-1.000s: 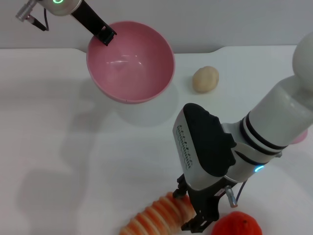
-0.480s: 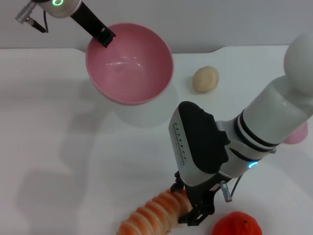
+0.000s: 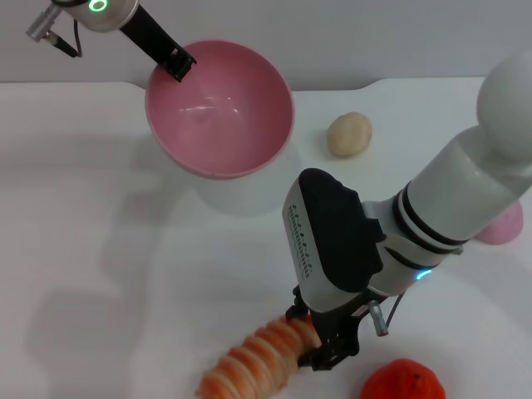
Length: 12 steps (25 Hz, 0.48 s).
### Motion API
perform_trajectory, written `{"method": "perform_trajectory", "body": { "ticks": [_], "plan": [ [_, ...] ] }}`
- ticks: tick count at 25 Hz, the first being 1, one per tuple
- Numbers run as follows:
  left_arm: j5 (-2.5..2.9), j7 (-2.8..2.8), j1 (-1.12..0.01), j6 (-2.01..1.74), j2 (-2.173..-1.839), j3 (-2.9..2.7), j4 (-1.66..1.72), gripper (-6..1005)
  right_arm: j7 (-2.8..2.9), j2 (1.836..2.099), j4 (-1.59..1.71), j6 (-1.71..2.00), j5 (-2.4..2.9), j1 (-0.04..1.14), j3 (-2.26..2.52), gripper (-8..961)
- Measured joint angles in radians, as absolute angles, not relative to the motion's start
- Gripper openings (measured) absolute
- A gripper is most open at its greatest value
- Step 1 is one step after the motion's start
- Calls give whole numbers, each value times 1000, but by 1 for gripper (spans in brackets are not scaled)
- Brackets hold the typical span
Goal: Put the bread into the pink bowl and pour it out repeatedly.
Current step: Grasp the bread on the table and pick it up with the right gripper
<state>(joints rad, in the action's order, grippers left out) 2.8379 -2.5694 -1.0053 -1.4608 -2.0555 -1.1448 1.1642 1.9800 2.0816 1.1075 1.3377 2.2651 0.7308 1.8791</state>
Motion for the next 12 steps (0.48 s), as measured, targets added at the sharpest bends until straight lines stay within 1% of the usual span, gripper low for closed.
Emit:
{"method": "perform_trajectory", "body": {
  "ticks": [12],
  "plan": [
    [2838,-2569,-999,-1452,-2054,-1144,1164,42,1961,2080,1105,1263,2272,717,1884,543]
  ]
}}
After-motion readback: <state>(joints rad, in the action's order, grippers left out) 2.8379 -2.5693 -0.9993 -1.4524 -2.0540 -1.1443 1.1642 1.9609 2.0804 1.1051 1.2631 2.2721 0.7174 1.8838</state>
